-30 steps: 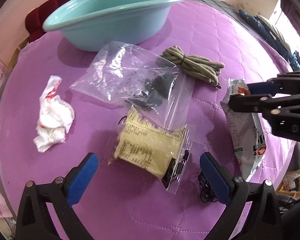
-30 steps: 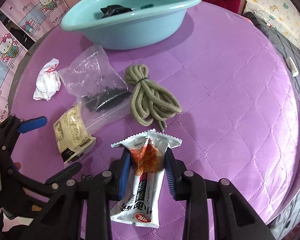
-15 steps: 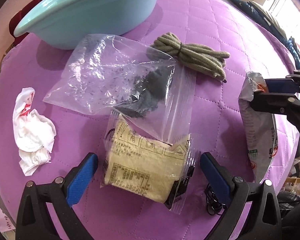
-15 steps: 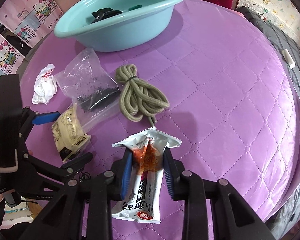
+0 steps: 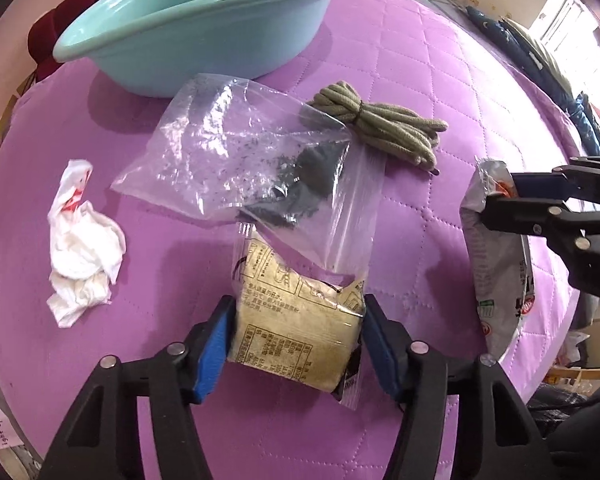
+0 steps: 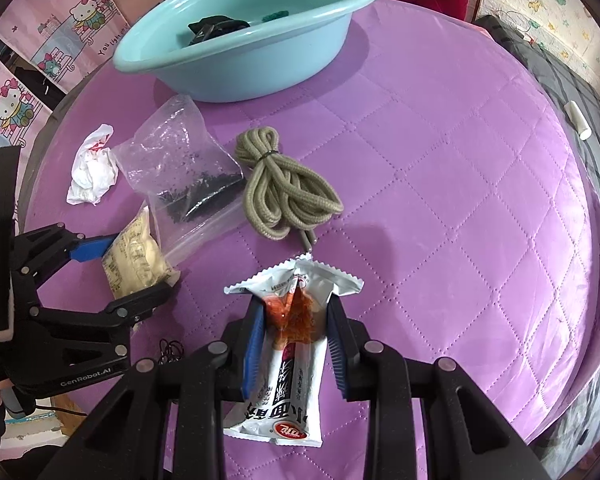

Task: Organize soft objects
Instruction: 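Carry the beige packet in the left tool and snack packet in the right tool over the basin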

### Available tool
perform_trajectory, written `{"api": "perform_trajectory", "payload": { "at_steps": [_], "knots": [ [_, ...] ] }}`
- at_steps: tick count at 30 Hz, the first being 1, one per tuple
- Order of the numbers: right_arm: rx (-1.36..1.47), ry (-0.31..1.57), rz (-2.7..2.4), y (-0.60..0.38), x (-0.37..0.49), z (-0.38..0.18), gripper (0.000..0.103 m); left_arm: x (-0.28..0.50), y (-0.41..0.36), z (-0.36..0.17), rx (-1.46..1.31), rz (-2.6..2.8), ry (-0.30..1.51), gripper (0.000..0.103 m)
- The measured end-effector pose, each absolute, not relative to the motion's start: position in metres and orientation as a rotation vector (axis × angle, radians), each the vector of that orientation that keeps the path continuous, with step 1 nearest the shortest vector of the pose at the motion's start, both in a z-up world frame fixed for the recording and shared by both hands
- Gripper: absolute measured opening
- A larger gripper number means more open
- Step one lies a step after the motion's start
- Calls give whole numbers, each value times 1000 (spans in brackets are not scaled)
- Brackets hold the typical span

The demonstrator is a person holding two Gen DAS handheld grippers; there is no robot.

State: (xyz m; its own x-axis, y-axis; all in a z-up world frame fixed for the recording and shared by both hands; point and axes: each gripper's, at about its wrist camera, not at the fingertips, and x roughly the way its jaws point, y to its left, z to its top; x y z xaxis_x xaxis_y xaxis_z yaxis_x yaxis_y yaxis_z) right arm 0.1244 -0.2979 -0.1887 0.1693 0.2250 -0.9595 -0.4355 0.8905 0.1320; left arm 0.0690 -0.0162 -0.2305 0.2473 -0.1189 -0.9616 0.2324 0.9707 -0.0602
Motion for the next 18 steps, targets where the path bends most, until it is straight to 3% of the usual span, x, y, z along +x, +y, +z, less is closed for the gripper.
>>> {"api": "perform_trajectory", "payload": {
  "at_steps": [18],
  "knots": [
    [-221, 1286, 518, -289, 106, -171, 31, 24, 5, -192, 1, -211, 1231, 66]
  ]
}}
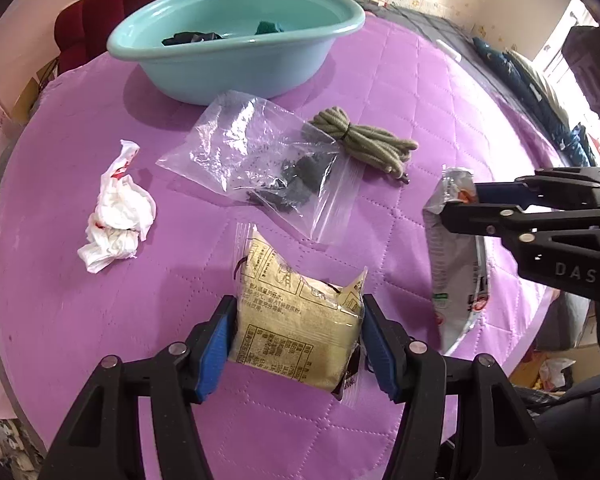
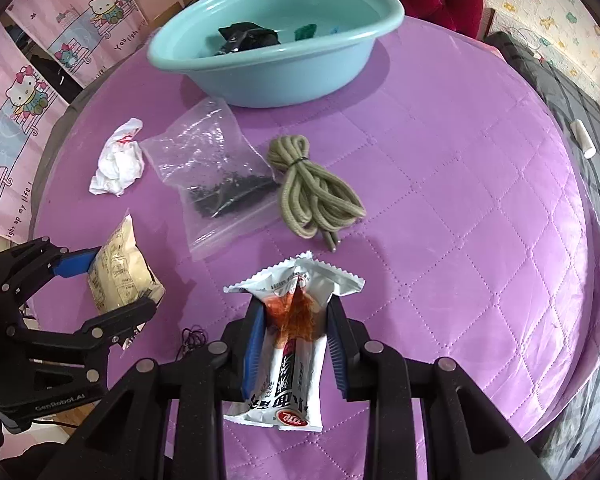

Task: Organize soft objects
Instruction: 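Carry the beige packet in the left tool and snack packet in the right tool over the basin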

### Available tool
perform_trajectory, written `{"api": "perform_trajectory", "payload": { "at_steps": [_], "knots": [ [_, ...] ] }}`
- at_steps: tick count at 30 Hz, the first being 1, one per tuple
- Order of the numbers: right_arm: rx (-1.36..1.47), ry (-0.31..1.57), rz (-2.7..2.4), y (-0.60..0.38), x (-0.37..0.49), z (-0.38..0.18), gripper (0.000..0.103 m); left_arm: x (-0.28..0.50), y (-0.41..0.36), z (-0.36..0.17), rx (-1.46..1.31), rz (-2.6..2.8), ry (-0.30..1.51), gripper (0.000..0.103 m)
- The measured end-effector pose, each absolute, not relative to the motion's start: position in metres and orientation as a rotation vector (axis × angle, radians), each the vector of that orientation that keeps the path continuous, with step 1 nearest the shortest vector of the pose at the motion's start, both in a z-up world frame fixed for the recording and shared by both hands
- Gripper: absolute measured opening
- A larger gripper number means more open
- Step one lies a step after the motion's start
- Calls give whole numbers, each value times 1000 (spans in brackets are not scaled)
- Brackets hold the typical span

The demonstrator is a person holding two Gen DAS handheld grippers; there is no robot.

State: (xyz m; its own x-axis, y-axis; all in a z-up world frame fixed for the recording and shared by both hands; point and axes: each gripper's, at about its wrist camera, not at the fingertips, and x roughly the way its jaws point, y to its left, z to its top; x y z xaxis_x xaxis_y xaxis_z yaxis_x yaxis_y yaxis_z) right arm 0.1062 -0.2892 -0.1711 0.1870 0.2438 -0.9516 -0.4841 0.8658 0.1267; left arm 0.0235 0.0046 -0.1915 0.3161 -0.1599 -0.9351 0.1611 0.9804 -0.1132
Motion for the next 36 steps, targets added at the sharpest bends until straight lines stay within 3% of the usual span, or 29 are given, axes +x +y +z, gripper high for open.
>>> {"api": "perform_trajectory", "payload": {
  "at_steps": [18, 36],
  "knots": [
    [-221, 1187, 563, -279, 103, -127, 29, 9, 13, -137, -37, -195, 1096, 66],
    [-220, 1031, 588, -255, 154, -46, 29, 63, 24, -83, -8, -177, 997, 65]
  ]
}}
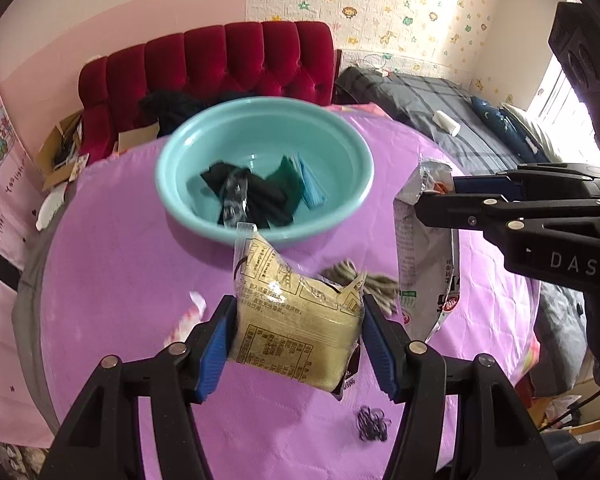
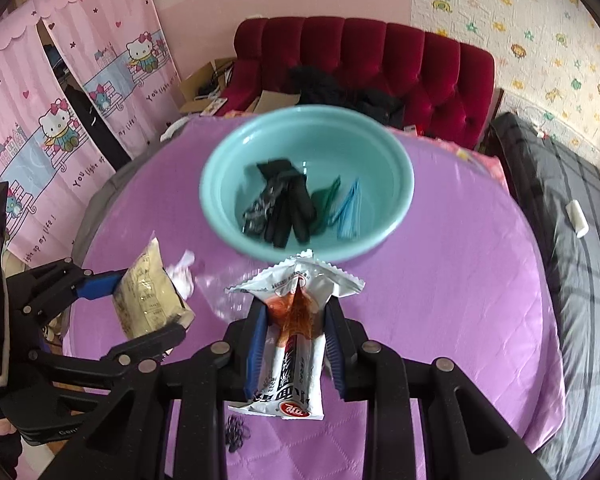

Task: Organize soft objects
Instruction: 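Carry the beige packet in the left tool and snack packet in the right tool over the basin, then open the left tool over the basin while the right tool releases the snack packet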

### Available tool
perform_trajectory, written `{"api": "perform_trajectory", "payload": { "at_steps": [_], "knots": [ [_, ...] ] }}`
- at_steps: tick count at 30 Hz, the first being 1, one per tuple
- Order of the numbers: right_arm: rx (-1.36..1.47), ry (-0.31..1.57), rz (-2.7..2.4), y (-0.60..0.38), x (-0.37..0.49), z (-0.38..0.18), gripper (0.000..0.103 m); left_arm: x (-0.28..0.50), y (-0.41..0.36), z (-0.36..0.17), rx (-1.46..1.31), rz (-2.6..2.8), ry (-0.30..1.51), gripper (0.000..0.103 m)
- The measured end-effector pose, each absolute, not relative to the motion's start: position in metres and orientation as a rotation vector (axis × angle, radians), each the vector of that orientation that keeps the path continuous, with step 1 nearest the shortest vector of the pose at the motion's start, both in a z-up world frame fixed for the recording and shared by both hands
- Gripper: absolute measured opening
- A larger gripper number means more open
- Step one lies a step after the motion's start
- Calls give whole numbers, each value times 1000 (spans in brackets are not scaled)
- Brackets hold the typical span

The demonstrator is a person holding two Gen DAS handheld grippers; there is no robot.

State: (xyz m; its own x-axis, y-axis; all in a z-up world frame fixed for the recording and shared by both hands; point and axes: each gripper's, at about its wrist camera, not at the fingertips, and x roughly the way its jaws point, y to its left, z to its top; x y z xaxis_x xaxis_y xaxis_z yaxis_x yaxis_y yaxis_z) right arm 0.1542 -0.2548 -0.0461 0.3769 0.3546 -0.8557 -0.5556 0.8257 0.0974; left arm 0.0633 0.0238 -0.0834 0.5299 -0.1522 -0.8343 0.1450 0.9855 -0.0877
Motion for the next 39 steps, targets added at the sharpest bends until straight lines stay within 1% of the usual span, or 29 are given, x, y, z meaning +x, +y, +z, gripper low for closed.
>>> {"api": "perform_trajectory", "payload": {
  "at_steps": [10, 25, 31, 39],
  "knots": [
    [-208, 1012, 578, -234, 193, -33, 29, 106, 30, -71, 14, -168, 976, 65],
    [-197, 1042, 545, -197, 276, -38, 29, 181, 47, -80, 35, -140, 994, 66],
    [-205, 1062, 524, -183, 308, -53, 29, 211, 54, -91, 31, -127, 1009, 66],
    [-189, 1136, 495, -169, 345, -94, 29, 241, 55, -121, 56, -124, 1053, 66]
  ]
}}
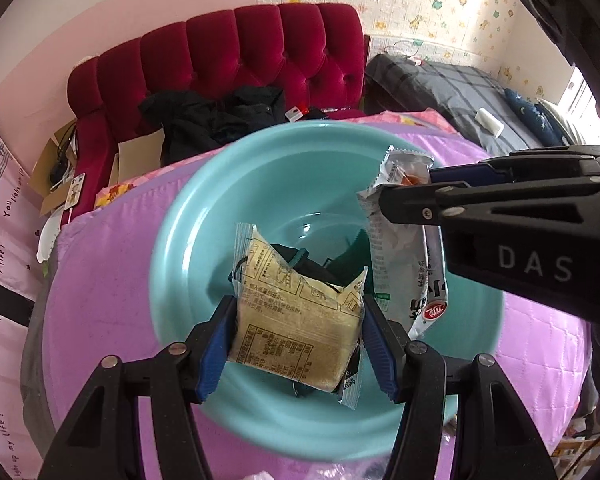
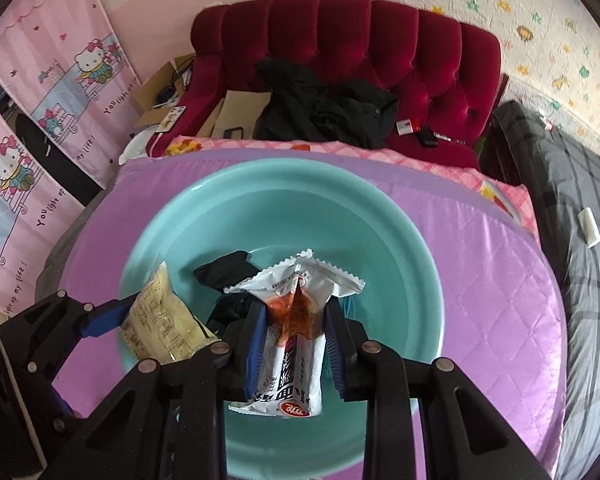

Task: Organize soft objects
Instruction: 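Open the left tool over the basin while the right tool releases the snack packet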

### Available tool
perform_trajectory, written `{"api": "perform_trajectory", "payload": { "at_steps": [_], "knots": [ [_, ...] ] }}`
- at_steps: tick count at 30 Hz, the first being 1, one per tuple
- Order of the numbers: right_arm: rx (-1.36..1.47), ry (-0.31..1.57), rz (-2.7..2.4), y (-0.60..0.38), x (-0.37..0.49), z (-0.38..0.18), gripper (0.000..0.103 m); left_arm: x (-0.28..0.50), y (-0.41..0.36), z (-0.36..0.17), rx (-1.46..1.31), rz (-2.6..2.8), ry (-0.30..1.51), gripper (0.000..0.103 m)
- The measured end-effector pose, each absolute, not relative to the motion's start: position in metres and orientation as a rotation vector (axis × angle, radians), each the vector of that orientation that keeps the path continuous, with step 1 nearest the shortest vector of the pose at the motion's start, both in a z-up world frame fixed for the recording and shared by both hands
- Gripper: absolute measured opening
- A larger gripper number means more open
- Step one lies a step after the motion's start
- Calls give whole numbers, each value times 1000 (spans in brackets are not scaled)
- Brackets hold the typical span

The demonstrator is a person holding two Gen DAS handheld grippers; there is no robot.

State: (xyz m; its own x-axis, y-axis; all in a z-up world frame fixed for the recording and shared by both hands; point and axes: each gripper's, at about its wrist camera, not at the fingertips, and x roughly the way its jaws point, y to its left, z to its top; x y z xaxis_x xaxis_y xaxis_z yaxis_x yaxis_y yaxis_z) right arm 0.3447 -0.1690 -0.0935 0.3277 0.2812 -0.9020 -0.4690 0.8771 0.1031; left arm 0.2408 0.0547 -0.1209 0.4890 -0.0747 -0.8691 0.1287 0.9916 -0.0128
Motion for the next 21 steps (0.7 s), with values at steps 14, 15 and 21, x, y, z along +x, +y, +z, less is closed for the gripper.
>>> {"api": "perform_trajectory", "payload": {
  "at_steps": [14, 15, 21],
  "knots": [
    [-157, 1227, 456, -163, 380, -151, 29, 272, 54, -161, 89, -115, 1118, 66],
    [-158, 1232, 454, -163, 382, -154, 29, 272, 53, -163, 91, -114, 1121, 66],
    [-136, 1264, 448, -165, 387, -168, 30, 275, 52, -168, 95, -111, 1123, 66]
  ]
}}
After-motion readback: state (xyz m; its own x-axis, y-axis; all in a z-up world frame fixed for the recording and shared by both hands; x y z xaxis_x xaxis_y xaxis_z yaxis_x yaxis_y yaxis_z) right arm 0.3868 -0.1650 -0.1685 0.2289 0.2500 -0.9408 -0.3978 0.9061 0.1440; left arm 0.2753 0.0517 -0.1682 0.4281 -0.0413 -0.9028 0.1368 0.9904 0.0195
